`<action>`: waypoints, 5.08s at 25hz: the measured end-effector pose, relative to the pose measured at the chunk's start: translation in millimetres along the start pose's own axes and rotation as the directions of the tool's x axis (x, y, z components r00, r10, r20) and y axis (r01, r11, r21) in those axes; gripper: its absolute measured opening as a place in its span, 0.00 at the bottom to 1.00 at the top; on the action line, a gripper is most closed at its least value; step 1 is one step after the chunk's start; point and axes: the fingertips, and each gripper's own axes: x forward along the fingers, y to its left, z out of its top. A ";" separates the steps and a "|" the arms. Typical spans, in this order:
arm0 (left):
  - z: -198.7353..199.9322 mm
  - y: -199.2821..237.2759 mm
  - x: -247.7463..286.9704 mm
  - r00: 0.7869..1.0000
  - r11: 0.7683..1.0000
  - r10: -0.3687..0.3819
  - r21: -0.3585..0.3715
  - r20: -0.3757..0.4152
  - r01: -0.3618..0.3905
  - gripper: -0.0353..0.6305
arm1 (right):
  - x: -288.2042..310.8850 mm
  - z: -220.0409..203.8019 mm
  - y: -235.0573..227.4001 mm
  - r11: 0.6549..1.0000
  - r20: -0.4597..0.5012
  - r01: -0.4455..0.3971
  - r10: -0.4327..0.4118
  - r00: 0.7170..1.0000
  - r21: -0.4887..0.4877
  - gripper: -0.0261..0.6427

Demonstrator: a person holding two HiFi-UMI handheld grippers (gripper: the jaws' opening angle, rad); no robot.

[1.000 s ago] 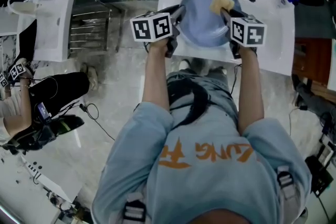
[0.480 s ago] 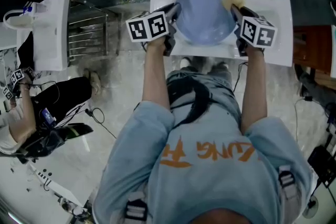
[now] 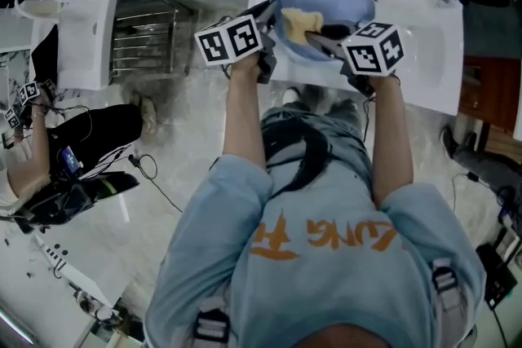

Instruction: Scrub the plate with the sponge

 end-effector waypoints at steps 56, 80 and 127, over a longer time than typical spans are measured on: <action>5.4 -30.0 6.4 0.997 0.999 -0.008 0.043 0.077 0.005 0.13 | -74.9 -77.8 -52.7 0.959 -0.057 0.207 -0.199 0.978 0.192 0.11; -25.9 -106.3 24.3 0.991 0.996 -0.071 -0.042 0.110 0.076 0.13 | -274.7 -13.3 -99.9 0.748 0.561 0.626 -0.623 0.545 0.223 0.11; -280.5 -291.1 257.0 0.861 0.991 -0.135 -0.058 -0.490 0.122 0.12 | -527.9 -260.2 -227.8 0.415 0.343 0.627 -0.908 0.240 0.660 0.11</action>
